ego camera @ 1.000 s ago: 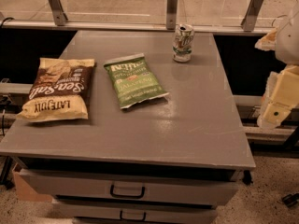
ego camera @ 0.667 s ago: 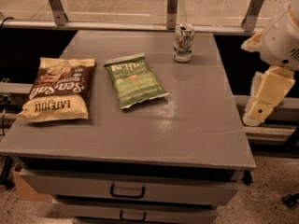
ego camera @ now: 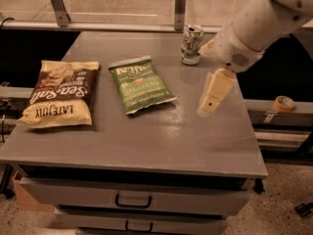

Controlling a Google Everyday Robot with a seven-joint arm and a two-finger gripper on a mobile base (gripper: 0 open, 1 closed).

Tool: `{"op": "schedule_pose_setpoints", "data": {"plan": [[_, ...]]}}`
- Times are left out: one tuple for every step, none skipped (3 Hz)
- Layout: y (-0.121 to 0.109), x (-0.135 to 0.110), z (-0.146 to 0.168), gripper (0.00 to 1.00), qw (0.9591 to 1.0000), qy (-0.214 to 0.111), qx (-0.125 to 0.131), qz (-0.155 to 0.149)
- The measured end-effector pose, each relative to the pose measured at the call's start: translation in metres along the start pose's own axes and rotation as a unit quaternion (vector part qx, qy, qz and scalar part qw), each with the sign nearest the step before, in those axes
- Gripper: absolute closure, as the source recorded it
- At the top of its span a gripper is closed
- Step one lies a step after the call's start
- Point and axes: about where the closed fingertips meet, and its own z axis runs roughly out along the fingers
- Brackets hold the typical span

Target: Pick green jalapeno chip bag

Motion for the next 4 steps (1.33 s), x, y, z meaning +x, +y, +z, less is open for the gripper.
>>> {"op": "schedule_pose_setpoints", "data": {"plan": [[-0.014, -0.027, 0.043, 0.0, 0.999, -0.042, -0.015, -0.003], [-0.016, -0.049, 0.076, 0.0, 0.9968, -0.073, -0.032, 0.001], [-0.016, -0.073, 0.104, 0.0, 0.9939, -0.101, -0.044, -0.001], [-0.02, -0.089, 0.121, 0.18, 0.9919, -0.118, -0.048, 0.004]]}}
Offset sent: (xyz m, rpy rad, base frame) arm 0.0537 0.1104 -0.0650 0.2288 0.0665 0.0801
